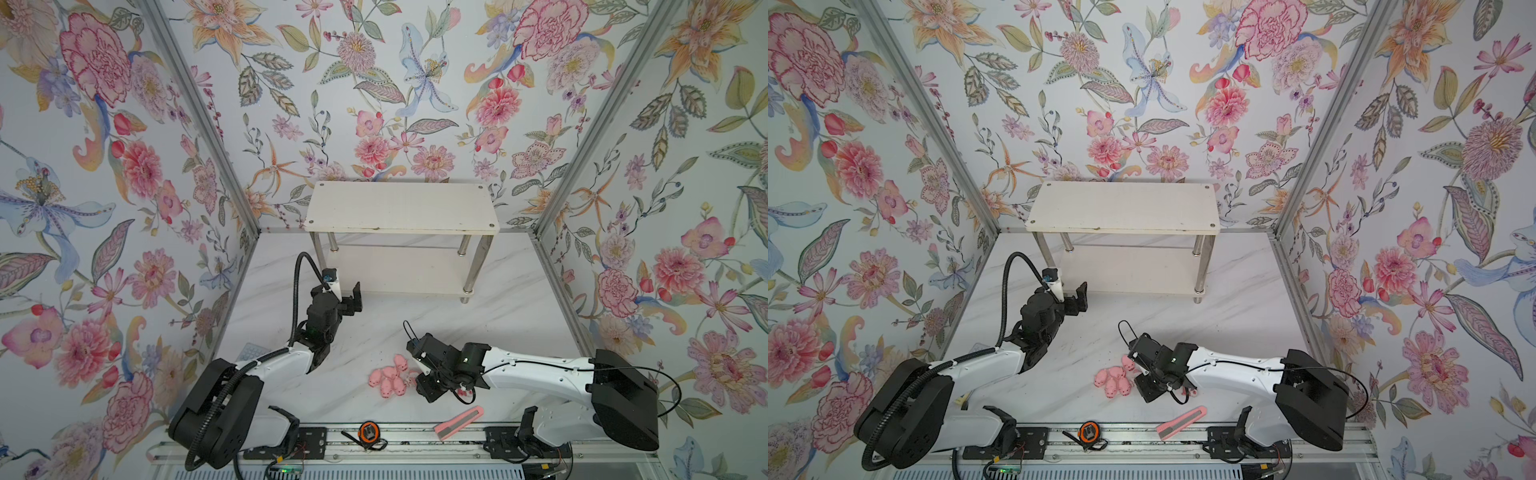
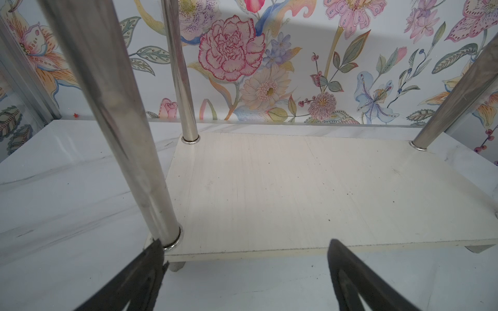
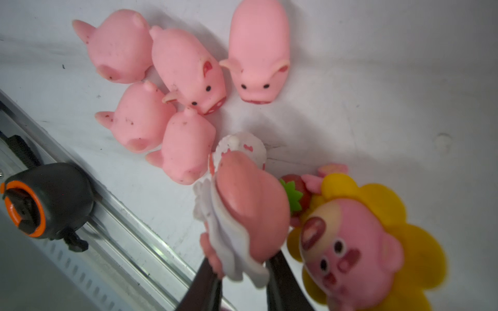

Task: Organize plastic toys on shelves
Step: Pick up the plastic toy from the bottom-center of the table.

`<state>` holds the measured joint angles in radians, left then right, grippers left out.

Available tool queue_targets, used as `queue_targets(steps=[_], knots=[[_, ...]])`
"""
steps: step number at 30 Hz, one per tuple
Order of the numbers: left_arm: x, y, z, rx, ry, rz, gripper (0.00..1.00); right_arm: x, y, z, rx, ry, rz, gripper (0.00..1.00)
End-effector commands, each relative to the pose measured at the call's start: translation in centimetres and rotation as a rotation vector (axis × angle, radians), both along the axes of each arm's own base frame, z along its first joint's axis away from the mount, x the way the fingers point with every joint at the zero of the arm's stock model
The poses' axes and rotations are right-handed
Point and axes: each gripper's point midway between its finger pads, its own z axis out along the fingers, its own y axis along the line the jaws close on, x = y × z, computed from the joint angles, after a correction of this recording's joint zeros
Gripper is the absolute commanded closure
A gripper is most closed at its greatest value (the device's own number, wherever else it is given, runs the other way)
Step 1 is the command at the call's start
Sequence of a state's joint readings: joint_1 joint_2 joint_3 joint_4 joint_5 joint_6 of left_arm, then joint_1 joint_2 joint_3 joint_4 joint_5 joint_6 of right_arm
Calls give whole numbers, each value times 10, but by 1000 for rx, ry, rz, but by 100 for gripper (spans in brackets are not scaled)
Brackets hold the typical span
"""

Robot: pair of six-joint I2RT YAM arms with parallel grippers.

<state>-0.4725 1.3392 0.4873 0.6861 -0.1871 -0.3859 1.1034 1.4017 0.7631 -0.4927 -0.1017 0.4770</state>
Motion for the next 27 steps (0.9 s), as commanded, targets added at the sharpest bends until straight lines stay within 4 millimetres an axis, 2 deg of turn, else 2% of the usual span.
queue_targets(steps=[1, 13, 18, 23, 27], knots=[[0, -3, 11, -13, -32, -3, 5, 8, 5, 4, 10, -19, 19, 77], [-4, 1, 14, -4, -40, 4, 5, 47, 20, 26, 41, -109, 25, 80], [-3, 1, 12, 1, -37, 8, 4, 61, 36, 39, 51, -155, 75, 81], [-2, 1, 6, 5, -23, 9, 4, 84, 50, 49, 20, -219, 129, 81], [-4, 5, 0, 29, -5, 28, 4, 98, 67, 44, -2, -210, 191, 82]])
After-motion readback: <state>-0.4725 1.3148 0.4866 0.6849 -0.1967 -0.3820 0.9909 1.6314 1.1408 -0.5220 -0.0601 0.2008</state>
